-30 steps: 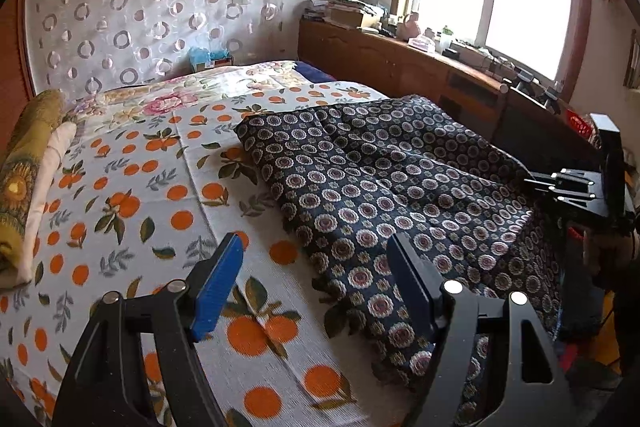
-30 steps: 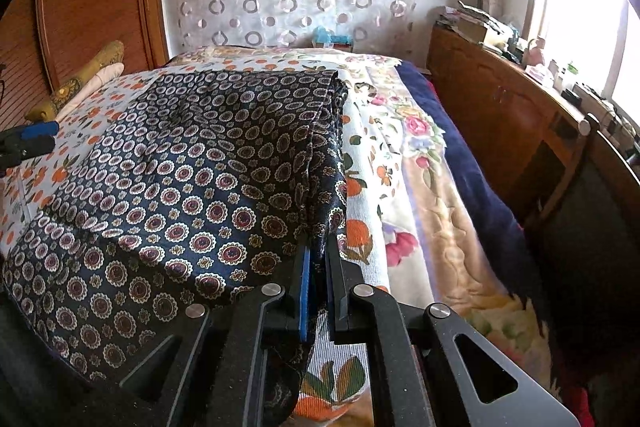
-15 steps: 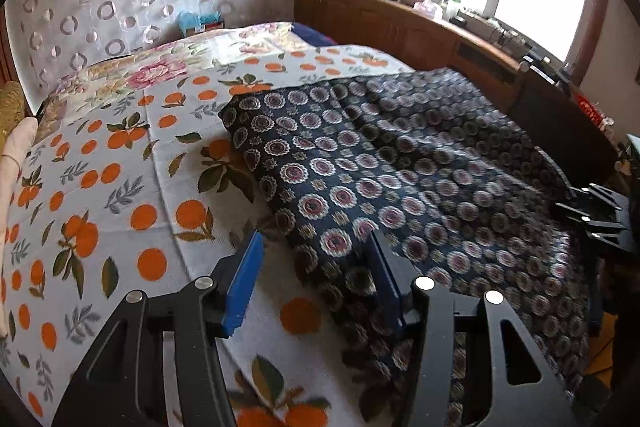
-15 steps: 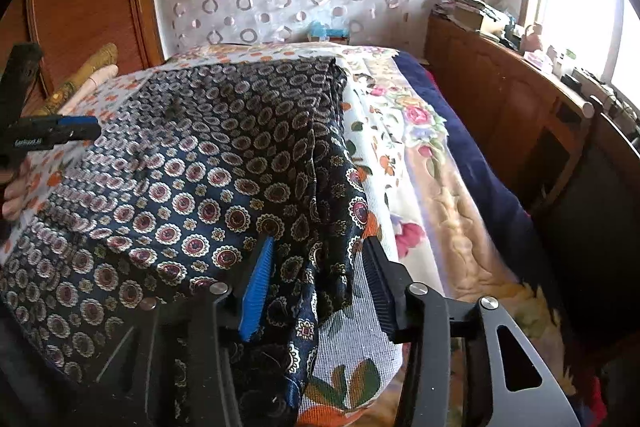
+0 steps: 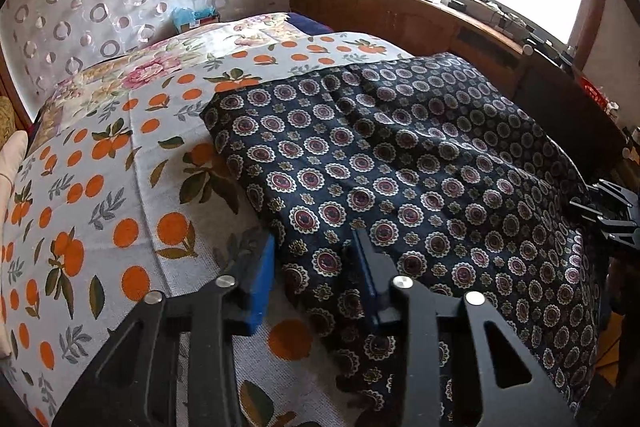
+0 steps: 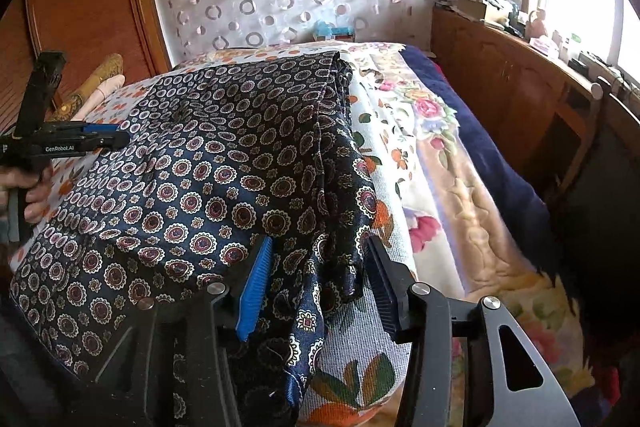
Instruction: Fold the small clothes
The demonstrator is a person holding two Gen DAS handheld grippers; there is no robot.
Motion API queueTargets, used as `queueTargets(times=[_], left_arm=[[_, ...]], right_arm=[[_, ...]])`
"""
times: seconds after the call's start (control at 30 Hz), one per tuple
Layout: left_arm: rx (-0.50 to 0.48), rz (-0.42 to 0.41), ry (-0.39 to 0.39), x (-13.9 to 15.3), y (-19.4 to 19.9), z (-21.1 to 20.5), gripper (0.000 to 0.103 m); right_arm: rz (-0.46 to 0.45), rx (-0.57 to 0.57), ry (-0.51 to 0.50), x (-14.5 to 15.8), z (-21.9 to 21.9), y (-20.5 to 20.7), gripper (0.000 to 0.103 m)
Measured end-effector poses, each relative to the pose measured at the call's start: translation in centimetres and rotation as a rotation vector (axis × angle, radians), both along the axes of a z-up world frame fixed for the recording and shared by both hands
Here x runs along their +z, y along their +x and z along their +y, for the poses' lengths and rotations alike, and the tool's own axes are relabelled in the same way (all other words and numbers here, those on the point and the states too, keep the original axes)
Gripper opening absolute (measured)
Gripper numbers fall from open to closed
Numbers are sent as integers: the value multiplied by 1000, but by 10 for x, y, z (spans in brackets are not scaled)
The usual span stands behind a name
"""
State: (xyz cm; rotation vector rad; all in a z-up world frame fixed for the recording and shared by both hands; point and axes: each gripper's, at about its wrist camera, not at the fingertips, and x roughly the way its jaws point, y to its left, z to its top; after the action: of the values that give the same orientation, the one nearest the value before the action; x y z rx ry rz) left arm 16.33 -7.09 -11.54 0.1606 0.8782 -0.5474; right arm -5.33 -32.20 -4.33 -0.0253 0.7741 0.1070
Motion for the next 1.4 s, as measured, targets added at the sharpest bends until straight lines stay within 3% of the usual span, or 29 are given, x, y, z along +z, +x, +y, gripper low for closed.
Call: queueTargets(times=[0.07, 0.17, 0.3, 0.4, 0.73, 1.17, 1.37, 1.4], left_arm=[[-3, 3, -3, 1, 1, -1, 24], [-8, 7, -14, 3, 2, 0, 7], [-22, -20, -21, 10, 0, 1, 4], [-9, -67, -23, 19, -4, 4, 4], [92, -138, 8, 39, 6, 53, 3], [302, -132, 82, 32, 25, 170, 3], [305, -119, 62, 20, 19, 172, 4], [312, -116, 66, 19, 17, 171, 4]], right_arm=[[2, 9, 3, 0, 0, -1, 49], [3, 38, 12, -1, 1, -2, 39], [10, 86, 52, -1, 0, -1, 13], [15, 105, 76, 0, -1, 1, 7], [-20, 208, 25, 13, 37, 25, 6], [-10, 432, -26, 8, 140, 83, 6], [17, 409, 7, 1, 130, 103, 6], [18, 404, 4, 1, 133, 105, 10]])
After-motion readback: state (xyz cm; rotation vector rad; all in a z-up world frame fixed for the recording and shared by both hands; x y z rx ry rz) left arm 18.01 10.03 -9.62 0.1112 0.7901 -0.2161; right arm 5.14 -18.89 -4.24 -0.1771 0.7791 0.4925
